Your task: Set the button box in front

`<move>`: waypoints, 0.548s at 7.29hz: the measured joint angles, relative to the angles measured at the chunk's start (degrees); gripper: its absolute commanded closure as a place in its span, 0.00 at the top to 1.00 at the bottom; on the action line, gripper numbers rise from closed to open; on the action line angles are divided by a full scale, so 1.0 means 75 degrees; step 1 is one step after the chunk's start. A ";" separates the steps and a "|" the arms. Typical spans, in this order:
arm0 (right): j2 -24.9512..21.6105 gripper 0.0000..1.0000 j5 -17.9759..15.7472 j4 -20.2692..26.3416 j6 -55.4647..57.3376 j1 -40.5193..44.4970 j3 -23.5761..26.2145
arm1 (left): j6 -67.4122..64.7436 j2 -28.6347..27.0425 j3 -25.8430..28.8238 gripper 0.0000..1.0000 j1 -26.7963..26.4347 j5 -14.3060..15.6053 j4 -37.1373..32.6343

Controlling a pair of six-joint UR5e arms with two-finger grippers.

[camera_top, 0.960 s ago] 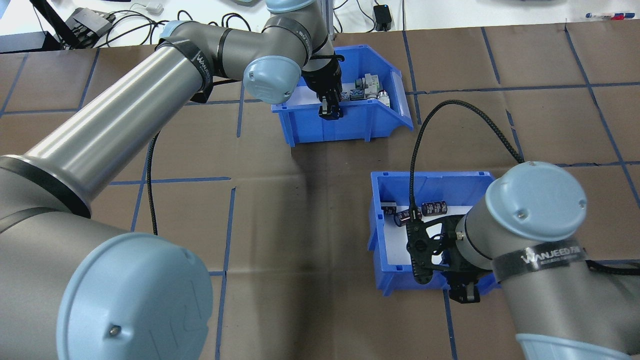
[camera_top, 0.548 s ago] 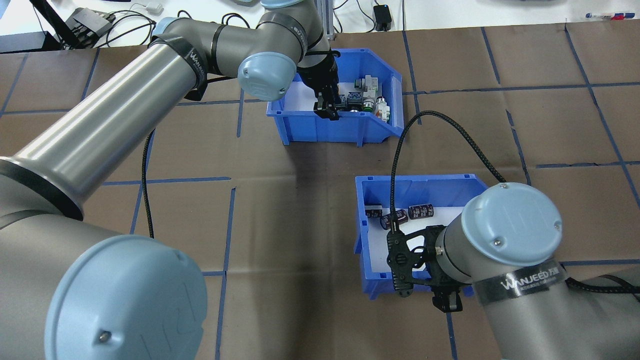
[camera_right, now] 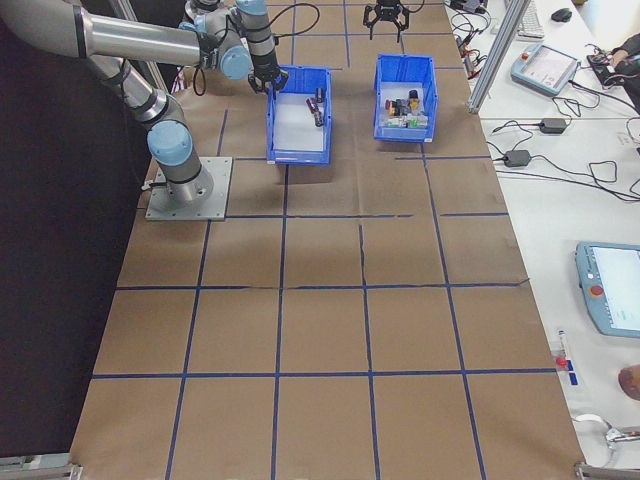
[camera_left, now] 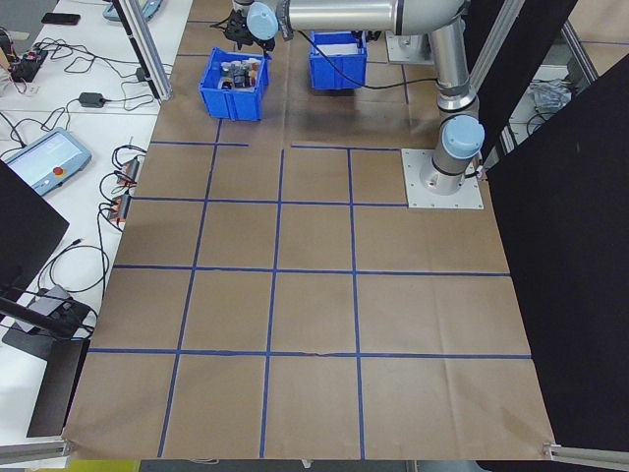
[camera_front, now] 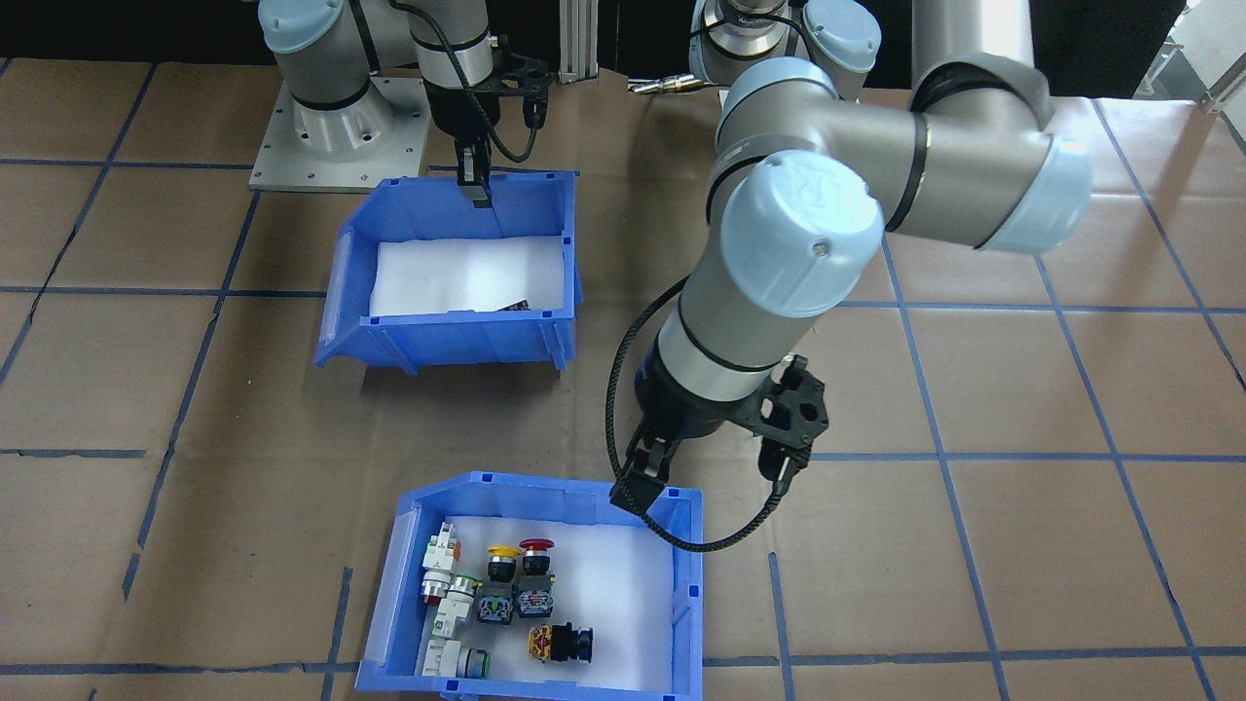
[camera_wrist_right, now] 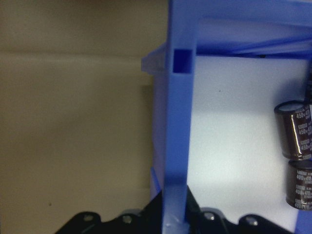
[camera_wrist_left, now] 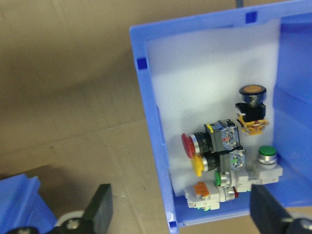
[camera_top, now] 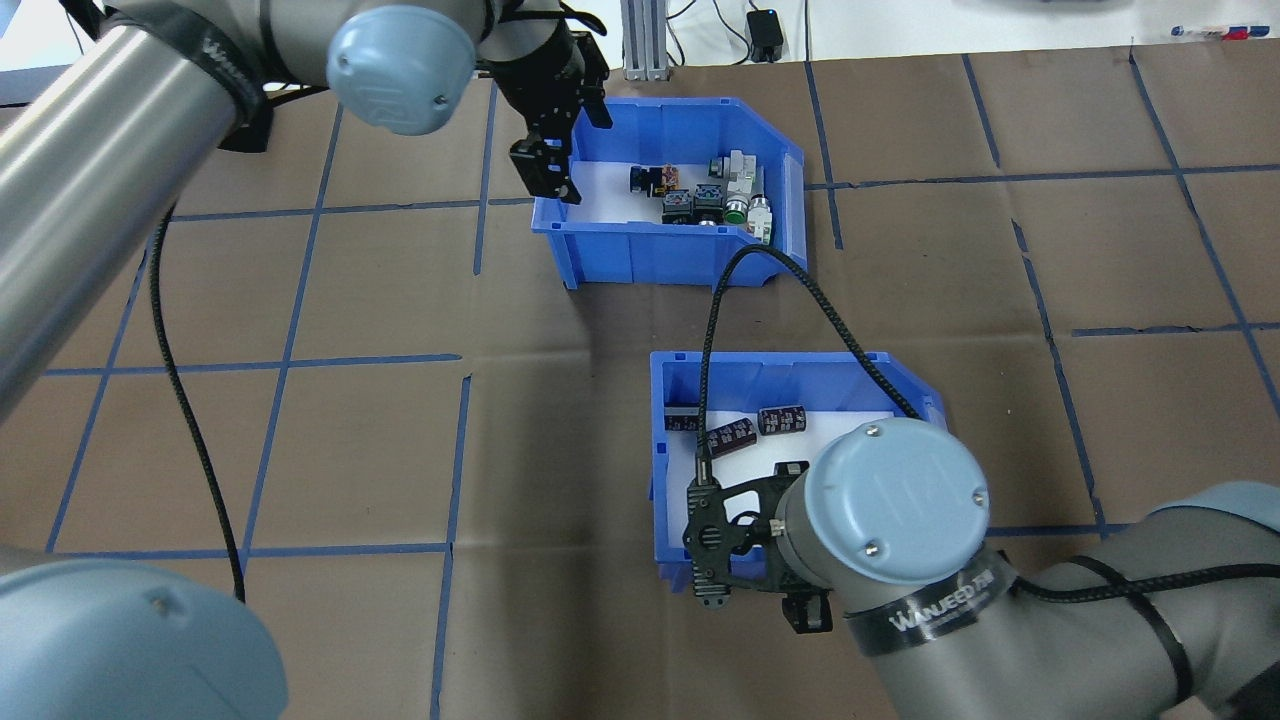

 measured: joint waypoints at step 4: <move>0.0860 0.02 -0.0598 -0.0784 0.1243 0.1120 -0.0209 | 0.6581 0.1182 -0.0124 1.00 0.0706 0.1901 -0.1447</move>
